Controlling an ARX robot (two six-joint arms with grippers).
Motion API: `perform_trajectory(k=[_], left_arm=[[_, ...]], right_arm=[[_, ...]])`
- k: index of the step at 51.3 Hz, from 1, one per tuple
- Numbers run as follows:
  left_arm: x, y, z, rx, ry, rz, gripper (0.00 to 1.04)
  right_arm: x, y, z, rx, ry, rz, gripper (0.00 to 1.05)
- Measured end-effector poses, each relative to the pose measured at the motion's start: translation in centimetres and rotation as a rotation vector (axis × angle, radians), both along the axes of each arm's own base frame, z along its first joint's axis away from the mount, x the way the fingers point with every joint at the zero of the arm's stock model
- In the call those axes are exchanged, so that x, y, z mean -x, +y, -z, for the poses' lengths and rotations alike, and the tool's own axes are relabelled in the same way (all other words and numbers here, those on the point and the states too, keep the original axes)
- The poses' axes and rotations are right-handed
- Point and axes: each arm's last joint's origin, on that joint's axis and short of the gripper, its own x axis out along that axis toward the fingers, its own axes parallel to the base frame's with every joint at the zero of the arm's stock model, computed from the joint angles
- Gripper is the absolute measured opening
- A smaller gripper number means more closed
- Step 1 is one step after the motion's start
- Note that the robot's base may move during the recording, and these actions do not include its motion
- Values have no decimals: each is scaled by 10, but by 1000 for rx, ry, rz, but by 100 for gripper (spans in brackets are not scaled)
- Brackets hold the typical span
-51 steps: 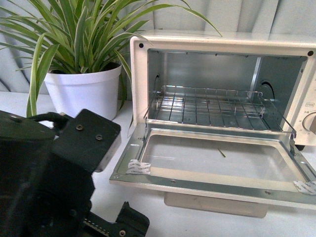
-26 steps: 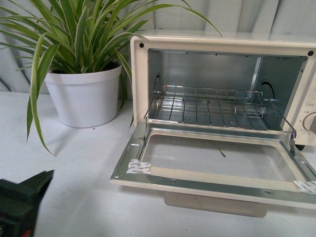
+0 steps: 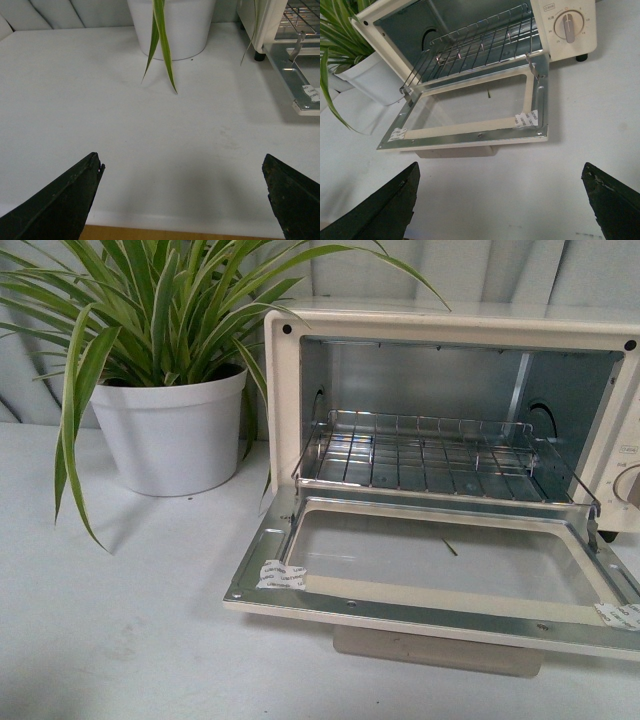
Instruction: Open oven
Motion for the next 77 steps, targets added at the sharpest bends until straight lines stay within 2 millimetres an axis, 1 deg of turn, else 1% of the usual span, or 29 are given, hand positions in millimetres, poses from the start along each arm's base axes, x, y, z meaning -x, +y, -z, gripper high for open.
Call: perform_trajectory(k=[4, 8, 13, 18, 19, 23, 24, 25, 26, 28, 30, 31, 37, 41, 45, 46, 48, 70, 71, 75, 77], left_arm=[[5, 6, 2, 40, -2, -12, 98], [7, 11, 6, 120, 45, -6, 98], [7, 13, 7, 164, 48, -30, 98], [7, 13, 7, 172, 46, -33, 98], [7, 13, 7, 167, 34, -32, 97], [12, 15, 10, 158, -83, -13, 85], [13, 15, 10, 156, -99, -5, 84], [14, 16, 7, 157, -131, 3, 79], [16, 16, 5, 160, -159, 4, 76], [17, 18, 2, 154, -189, 2, 71], [17, 20, 1, 147, -201, -1, 60], [17, 20, 1, 146, -201, -1, 58], [17, 27, 2, 137, -198, 33, 37], [17, 32, 2, 130, -202, -8, 24], [17, 33, 2, 129, -202, -7, 12], [17, 33, 2, 129, -202, -6, 8], [17, 33, 2, 130, -202, -3, 4], [17, 33, 2, 126, -202, -4, 4], [17, 33, 2, 127, -202, -4, 6], [17, 33, 2, 126, -202, -4, 26], [17, 33, 2, 126, -202, -4, 33]], right_arm=[[0, 0, 8, 0, -19, 20, 95], [0, 0, 13, -6, -38, 20, 95], [0, 0, 12, -4, -47, 23, 95], [0, 0, 13, -3, -47, 23, 95], [0, 0, 13, 17, -72, 39, 94], [-1, -1, 17, 125, -194, 144, 84], [0, -2, 19, 154, -215, 174, 80], [0, -3, 20, 200, -234, 190, 77], [0, -3, 20, 209, -239, 196, 75], [0, -5, 18, 271, -259, 205, 68], [0, -6, 18, 320, -273, 200, 59], [1, -7, 18, 334, -276, 200, 55], [0, -13, 19, 377, -282, 155, 34], [0, -17, 18, 389, -282, 179, 23], [0, -20, 18, 397, -278, 203, 9], [0, -20, 18, 397, -279, 200, 7], [0, -20, 18, 398, -280, 198, 1], [0, -20, 18, 403, -280, 196, 1], [0, -20, 18, 403, -280, 196, 1], [0, -20, 18, 405, -280, 196, 19], [0, -20, 18, 405, -280, 196, 28]])
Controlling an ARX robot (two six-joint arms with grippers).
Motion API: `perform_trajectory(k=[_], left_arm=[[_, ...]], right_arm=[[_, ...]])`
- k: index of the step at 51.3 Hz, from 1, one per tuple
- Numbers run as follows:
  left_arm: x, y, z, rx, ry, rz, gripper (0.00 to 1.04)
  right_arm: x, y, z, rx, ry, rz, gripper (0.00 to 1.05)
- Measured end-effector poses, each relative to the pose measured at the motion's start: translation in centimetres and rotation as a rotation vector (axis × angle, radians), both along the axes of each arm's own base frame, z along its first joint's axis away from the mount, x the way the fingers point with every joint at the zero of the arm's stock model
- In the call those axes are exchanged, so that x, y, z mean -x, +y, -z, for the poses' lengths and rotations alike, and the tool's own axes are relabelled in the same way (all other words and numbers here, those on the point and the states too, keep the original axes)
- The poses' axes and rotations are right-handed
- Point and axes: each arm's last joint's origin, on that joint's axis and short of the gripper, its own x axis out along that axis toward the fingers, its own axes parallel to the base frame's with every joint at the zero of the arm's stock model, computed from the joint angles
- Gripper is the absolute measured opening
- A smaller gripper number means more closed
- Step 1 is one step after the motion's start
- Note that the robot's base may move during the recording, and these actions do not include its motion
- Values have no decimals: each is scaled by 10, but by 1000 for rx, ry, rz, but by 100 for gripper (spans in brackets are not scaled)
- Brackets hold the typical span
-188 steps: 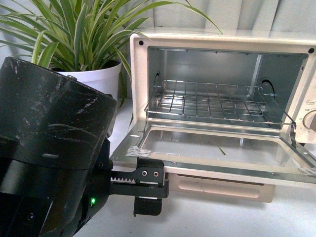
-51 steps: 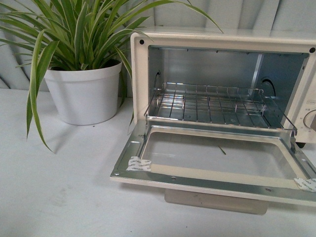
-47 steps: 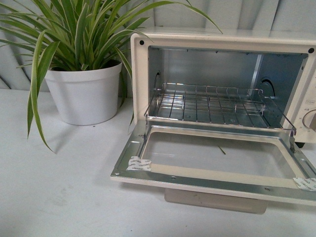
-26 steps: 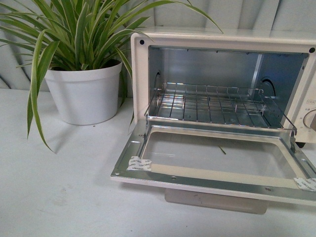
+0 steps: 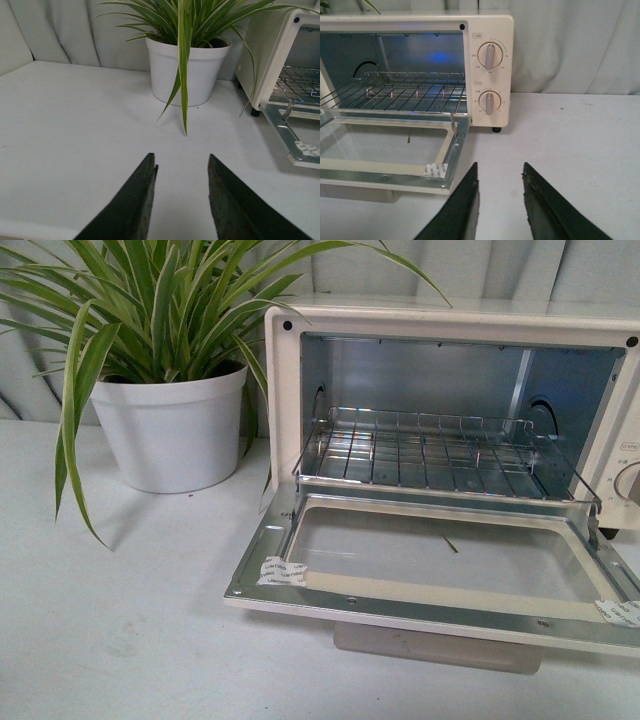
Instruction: Open oven
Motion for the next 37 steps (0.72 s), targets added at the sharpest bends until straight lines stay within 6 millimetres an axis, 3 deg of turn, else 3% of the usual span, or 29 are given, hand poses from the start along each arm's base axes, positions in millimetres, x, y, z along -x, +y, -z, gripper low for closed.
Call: perform_trajectory(k=[6, 15, 17, 37], left_arm=[[0, 0, 0, 0, 0, 0, 57], [0, 0, 0, 0, 0, 0, 99], [0, 0, 0, -2, 0, 0, 99], [0, 0, 0, -2, 0, 0, 98]], right_arm=[[0, 0, 0, 0, 0, 0, 49], [0, 0, 0, 0, 0, 0, 94], [0, 0, 0, 0, 0, 0, 97], [0, 0, 0, 0, 0, 0, 95]])
